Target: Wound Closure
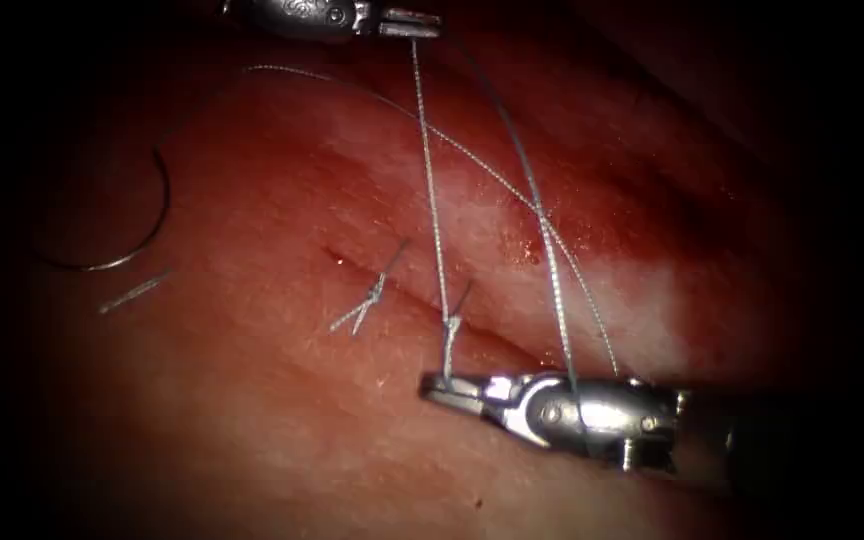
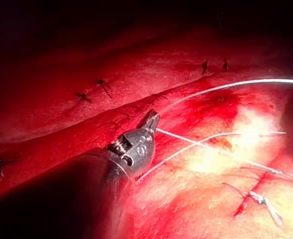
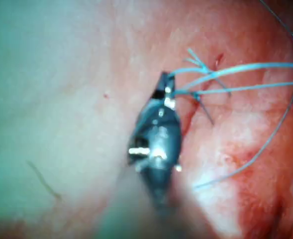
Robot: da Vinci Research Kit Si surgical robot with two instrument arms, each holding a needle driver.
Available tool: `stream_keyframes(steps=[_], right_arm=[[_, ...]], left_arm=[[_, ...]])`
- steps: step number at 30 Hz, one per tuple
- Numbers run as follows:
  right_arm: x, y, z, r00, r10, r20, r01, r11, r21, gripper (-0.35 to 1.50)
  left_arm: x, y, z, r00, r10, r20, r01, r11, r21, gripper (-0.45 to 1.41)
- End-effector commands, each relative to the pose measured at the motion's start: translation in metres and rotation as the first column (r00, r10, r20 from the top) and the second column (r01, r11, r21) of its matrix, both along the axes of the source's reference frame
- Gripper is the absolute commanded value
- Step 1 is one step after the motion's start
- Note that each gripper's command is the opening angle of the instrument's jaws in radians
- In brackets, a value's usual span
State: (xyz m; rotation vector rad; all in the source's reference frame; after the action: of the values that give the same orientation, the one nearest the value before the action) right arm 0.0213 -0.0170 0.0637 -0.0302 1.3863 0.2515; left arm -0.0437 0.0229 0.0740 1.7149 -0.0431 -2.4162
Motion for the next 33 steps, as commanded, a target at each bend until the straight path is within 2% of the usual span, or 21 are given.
stream_keyframes(steps=[1,18,33], right_arm=[[0.0005,-0.0003,0.0005,1.000,-0.001,0.000,0.001,1.000,0.002,-0.35],[-0.0005,-0.0029,-0.0001,0.998,-0.022,0.061,0.023,1.000,-0.006,-0.35],[0.0002,-0.0055,-0.0009,0.996,-0.038,0.081,0.040,0.999,-0.025,-0.35]], left_arm=[[-0.0008,0.0001,0.0007,1.000,-0.008,0.001,0.008,1.000,-0.004,-0.45],[-0.0028,-0.0005,0.0068,0.999,-0.040,-0.038,0.037,0.998,-0.060,-0.45],[-0.0031,0.0018,0.0087,0.966,-0.147,-0.214,0.093,0.966,-0.241,-0.45]])
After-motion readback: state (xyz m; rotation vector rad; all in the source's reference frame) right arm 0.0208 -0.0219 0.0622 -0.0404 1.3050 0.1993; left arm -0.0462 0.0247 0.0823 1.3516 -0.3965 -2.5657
